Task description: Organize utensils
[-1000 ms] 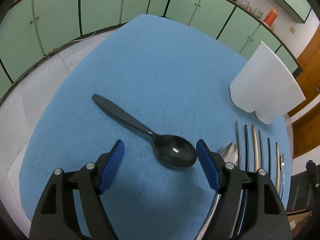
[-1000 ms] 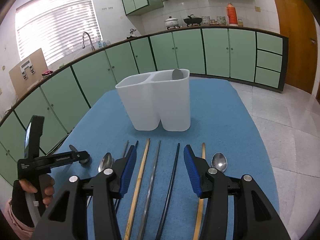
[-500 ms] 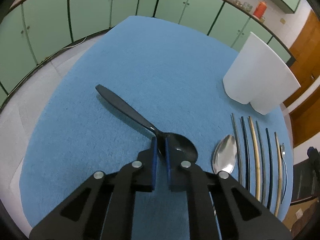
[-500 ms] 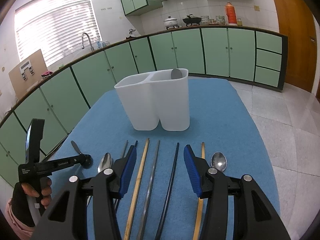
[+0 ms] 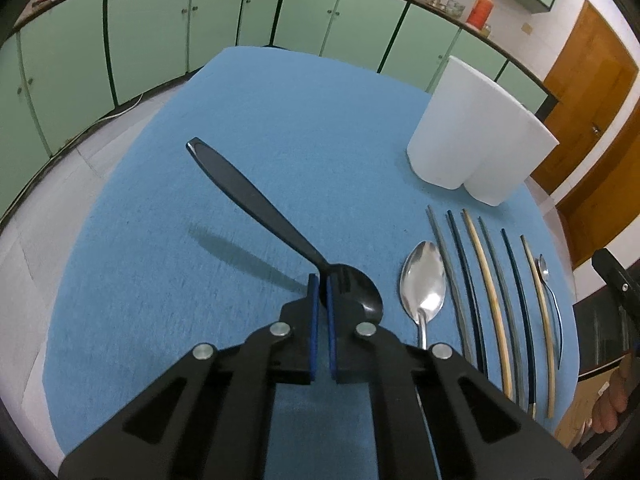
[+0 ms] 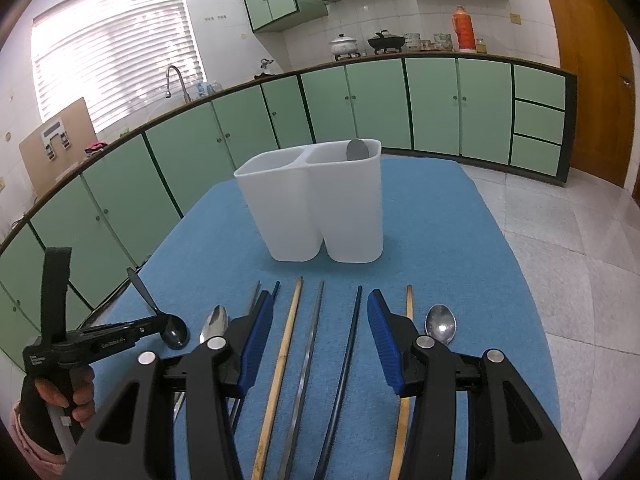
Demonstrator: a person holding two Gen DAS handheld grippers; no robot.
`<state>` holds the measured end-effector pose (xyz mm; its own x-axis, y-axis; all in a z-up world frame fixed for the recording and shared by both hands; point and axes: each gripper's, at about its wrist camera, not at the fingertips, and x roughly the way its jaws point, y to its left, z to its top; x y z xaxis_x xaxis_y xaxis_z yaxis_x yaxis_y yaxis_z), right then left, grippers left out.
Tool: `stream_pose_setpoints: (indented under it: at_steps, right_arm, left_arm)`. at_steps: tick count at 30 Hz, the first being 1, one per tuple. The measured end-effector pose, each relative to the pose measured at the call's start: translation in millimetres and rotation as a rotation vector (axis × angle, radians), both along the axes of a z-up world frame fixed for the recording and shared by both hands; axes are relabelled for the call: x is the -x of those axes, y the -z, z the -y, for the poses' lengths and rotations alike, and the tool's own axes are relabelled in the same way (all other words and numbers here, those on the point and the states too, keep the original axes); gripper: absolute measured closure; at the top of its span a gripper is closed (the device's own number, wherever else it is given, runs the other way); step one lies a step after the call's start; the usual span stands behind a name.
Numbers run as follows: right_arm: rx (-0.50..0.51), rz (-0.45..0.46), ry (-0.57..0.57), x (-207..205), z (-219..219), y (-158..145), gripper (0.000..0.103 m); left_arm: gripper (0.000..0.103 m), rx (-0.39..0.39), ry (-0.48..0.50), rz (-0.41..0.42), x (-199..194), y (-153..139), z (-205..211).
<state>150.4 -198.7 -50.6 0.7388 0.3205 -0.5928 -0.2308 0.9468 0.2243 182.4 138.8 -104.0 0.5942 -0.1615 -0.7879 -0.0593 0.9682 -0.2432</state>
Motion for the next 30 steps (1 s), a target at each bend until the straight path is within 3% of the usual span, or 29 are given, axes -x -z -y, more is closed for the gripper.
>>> stream_pose_setpoints:
  at_steps: [7,11,22,30]
  right_arm:
    - [-0.004,-0.001,0.006,1,3,1,0.054]
    - [-0.005,0.001,0.005,2,4,1,0.054]
    - [-0.010,0.009,0.015,-2,8,-2,0.054]
    - [-0.008,0.023,0.013,-12,7,-5,0.054]
  left_arm:
    - [0.100,-0.023,0.009,0.107,0,-29,4]
    - [0.100,-0.049,0.013,0.207,-6,-56,9]
    - [0.100,-0.131,0.060,0.449,-54,-123,57]
    - [0.100,-0.183,0.121,0.496,-98,-122,98]
